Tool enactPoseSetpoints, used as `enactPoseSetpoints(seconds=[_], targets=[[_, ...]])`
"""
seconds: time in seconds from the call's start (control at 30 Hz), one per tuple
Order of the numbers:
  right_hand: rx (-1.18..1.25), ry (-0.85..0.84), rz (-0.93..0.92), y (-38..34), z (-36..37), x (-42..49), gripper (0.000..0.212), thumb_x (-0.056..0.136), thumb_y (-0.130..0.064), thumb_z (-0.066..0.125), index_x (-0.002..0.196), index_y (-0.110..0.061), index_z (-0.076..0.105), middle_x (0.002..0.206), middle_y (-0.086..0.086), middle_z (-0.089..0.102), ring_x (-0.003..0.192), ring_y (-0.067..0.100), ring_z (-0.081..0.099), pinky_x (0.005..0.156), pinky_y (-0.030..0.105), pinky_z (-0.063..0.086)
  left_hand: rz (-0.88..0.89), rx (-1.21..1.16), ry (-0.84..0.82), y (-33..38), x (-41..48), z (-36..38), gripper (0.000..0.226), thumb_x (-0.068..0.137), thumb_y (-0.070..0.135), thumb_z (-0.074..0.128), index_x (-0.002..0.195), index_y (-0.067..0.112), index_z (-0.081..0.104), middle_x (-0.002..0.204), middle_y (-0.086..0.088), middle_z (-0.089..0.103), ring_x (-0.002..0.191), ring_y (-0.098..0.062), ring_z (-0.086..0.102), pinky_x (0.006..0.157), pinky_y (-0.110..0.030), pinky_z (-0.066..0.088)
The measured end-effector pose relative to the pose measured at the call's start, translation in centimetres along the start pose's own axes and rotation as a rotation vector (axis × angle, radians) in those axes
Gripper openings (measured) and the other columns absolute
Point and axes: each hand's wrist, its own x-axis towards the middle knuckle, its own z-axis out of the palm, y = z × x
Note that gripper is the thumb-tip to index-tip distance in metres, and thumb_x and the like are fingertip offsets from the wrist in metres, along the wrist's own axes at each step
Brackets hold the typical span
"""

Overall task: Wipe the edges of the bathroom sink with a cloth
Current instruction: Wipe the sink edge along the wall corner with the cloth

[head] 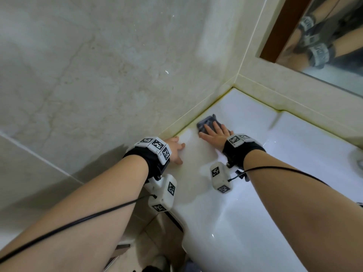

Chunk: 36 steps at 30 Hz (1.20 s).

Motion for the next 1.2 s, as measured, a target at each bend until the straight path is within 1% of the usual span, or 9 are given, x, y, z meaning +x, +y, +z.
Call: enactPoseSetpoints(seconds=[0.17, 0.3, 0.47, 0.6, 0.77, 0.9, 1.03, 1.1, 1.2], targets=[[0.054, 0.045, 0.055, -1.8, 0.9, 0.1, 0.07, 0.085, -0.069, 0.022, 0.144, -0.041, -0.002, 0.156, -0.005, -0.018, 0.143, 0.023, -0.017, 0.115, 0.044, -0.008, 0.007, -0.014, -0.005, -0.2, -0.2, 0.1, 0.074, 0.092, 0.031, 0.056, 0.152, 0.022, 0.012, 0.16, -0.002, -0.005, 0.148, -0.018, 0.005, 0.116, -0.026, 0.016], [-0.002, 0.01, -0.026, -4.7, 2.5, 0.6, 0.072, 0.082, -0.074, 0.019, 0.143, -0.045, -0.002, 0.155, -0.007, -0.019, 0.143, 0.023, -0.018, 0.114, 0.046, -0.009, 0.016, -0.004, 0.004, -0.2, -0.2, 0.0, 0.074, 0.092, 0.031, 0.056, 0.151, 0.015, 0.015, 0.16, -0.004, -0.004, 0.148, -0.018, 0.003, 0.116, -0.025, 0.015], [-0.024, -0.024, -0.06, -3.3, 1.8, 0.2, 0.065, 0.086, -0.067, 0.021, 0.144, -0.045, 0.003, 0.155, -0.006, -0.02, 0.143, 0.024, -0.019, 0.114, 0.047, -0.009, 0.018, -0.015, -0.018, -0.6, -0.5, 0.3, 0.075, 0.092, 0.03, 0.056, 0.152, 0.02, 0.012, 0.16, -0.003, -0.005, 0.148, -0.019, 0.005, 0.116, -0.027, 0.016], [0.029, 0.012, 0.004, -0.5, 1.0, -0.7, 0.063, 0.089, -0.062, 0.022, 0.145, -0.041, 0.003, 0.156, -0.005, -0.018, 0.143, 0.025, -0.019, 0.116, 0.049, -0.008, 0.028, -0.046, -0.022, -1.1, -0.8, 0.6, 0.076, 0.092, 0.028, 0.057, 0.152, 0.02, 0.011, 0.16, -0.005, -0.006, 0.148, -0.02, 0.005, 0.116, -0.027, 0.015], [0.141, 0.051, 0.129, -1.4, 1.2, -1.1, 0.071, 0.084, -0.071, 0.022, 0.144, -0.042, -0.001, 0.156, -0.006, -0.017, 0.143, 0.022, -0.016, 0.115, 0.045, -0.008, 0.034, -0.059, -0.016, -1.4, -0.9, 0.9, 0.078, 0.091, 0.026, 0.059, 0.152, 0.018, 0.011, 0.16, -0.006, -0.006, 0.148, -0.02, 0.006, 0.116, -0.026, 0.015], [0.059, 0.035, 0.043, -4.5, 2.6, -0.8, 0.071, 0.083, -0.072, 0.021, 0.144, -0.043, -0.003, 0.155, -0.007, -0.02, 0.143, 0.022, -0.018, 0.114, 0.045, -0.009, 0.037, 0.005, -0.027, -1.4, -0.8, 0.7, 0.078, 0.091, 0.03, 0.058, 0.151, 0.015, 0.009, 0.16, -0.007, -0.006, 0.148, -0.022, 0.007, 0.118, -0.03, 0.018], [-0.059, -0.007, -0.053, -5.0, 3.0, -0.9, 0.064, 0.086, -0.067, 0.022, 0.144, -0.046, 0.004, 0.155, -0.006, -0.021, 0.142, 0.025, -0.02, 0.113, 0.048, -0.009, 0.037, 0.097, -0.047, -1.0, -0.7, 0.5, 0.08, 0.092, 0.034, 0.055, 0.152, 0.013, 0.006, 0.159, -0.01, -0.008, 0.147, -0.026, 0.007, 0.119, -0.035, 0.017], [0.018, -0.011, -0.046, -3.8, 2.6, -1.3, 0.062, 0.087, -0.065, 0.024, 0.143, -0.046, 0.006, 0.155, -0.007, -0.02, 0.142, 0.024, -0.019, 0.113, 0.046, -0.009, 0.029, 0.129, -0.055, -0.9, -0.8, 0.5, 0.081, 0.092, 0.037, 0.054, 0.152, 0.015, 0.005, 0.159, -0.011, -0.009, 0.147, -0.027, 0.006, 0.119, -0.037, 0.017], [0.176, 0.04, 0.058, -1.4, 2.3, -2.4, 0.062, 0.088, -0.063, 0.025, 0.144, -0.044, 0.005, 0.156, -0.008, -0.016, 0.143, 0.02, -0.018, 0.114, 0.043, -0.01, 0.032, 0.16, -0.046, -0.7, -1.0, 0.6, 0.081, 0.091, 0.038, 0.055, 0.152, 0.013, 0.008, 0.159, -0.014, -0.006, 0.146, -0.03, 0.012, 0.118, -0.041, 0.02]])
